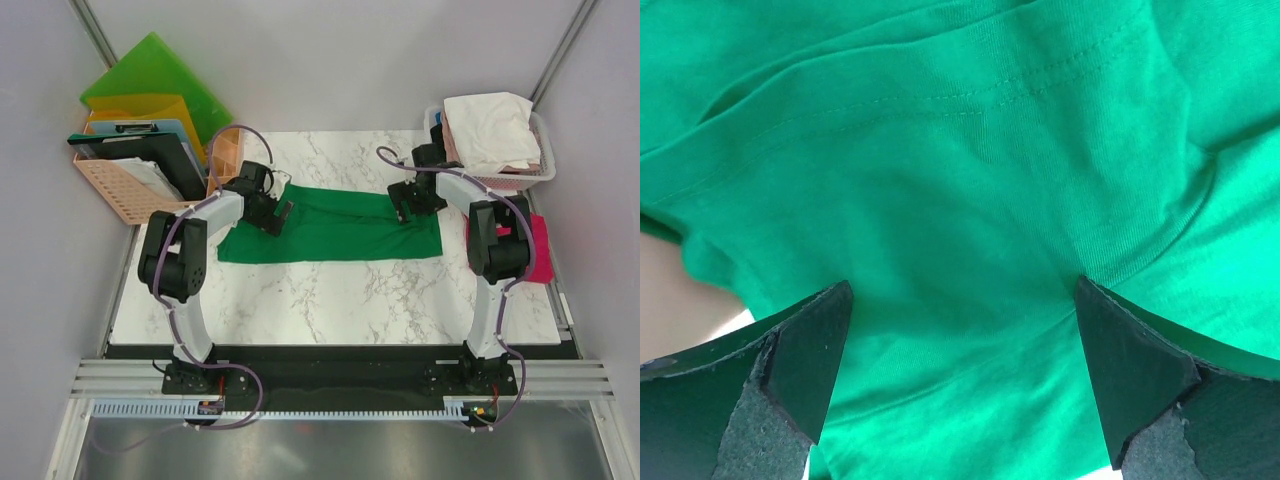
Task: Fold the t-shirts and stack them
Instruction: Rotate the tshirt 90 degrees
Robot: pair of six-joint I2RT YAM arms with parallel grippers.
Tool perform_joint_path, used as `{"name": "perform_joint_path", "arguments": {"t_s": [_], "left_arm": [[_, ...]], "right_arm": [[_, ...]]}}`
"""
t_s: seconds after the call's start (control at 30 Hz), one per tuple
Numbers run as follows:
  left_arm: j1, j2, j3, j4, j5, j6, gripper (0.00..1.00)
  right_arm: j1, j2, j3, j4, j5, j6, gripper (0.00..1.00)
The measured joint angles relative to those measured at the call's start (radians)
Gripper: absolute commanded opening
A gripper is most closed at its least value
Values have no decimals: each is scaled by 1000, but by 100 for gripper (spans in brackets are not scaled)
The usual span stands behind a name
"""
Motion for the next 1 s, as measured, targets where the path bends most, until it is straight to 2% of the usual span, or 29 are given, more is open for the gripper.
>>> {"name": "perform_joint_path", "arguments": {"t_s": [0.5,0.73,1.0], "left_arm": [[0,39,30,-5,2,0,100],[0,155,200,-33,4,8,100],[-7,299,425,-104,39,9,100]], "right_arm": [[0,-79,-216,192,-7,-6,98],[2,-212,-397,242,-14,-42,98],[28,-356,-544,113,-62,-124,98]]}}
